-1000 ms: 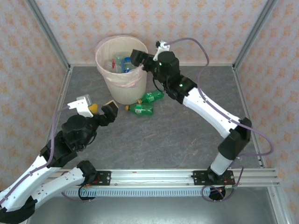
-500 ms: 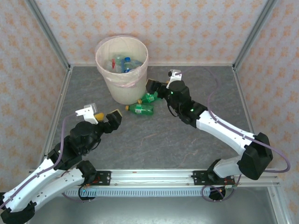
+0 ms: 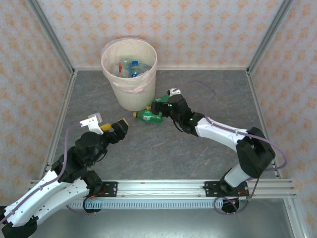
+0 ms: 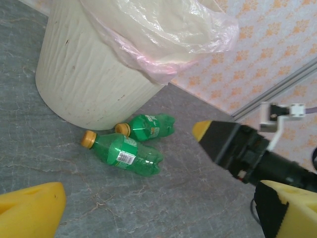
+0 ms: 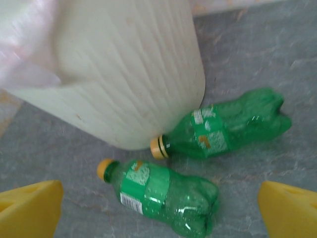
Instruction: Put the plastic bottles in the bin
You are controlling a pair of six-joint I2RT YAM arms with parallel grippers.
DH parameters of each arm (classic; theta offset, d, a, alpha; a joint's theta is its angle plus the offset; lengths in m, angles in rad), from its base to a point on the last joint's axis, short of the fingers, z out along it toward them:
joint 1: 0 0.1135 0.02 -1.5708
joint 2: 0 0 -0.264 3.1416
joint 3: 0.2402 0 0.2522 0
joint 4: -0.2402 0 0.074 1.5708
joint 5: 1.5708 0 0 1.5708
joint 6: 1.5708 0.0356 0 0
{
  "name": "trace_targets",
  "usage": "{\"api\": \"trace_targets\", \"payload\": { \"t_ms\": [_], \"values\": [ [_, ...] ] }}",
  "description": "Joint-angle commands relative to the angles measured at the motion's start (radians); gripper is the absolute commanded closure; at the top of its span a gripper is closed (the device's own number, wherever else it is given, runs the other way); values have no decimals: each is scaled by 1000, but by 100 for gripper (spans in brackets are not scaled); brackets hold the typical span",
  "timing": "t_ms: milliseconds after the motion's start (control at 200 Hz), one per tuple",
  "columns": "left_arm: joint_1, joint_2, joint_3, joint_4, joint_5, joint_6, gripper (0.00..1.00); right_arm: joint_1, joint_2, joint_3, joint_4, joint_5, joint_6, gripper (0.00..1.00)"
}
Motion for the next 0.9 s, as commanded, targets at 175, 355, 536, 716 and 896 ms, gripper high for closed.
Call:
{"api": "trace_targets", "payload": {
  "t_ms": [175, 355, 536, 716, 896],
  "values": [
    [-6, -41, 1, -41, 4, -14, 1, 6, 165, 61, 26, -72, -66, 4],
    [-5, -51, -5, -51, -10, -15, 1, 6, 238, 110, 19, -57, -111, 5],
    [-7, -42, -9, -47, -13, -16, 1, 6, 298, 167, 6, -83, -156, 6],
    [-6, -23, 7, -45, -18, -2, 1, 6, 358, 222, -12, -116, -194, 6],
    [-6, -9, 17, -49, -21, 3, 1, 6, 387, 227, -21, -167, -194, 11]
  ]
}}
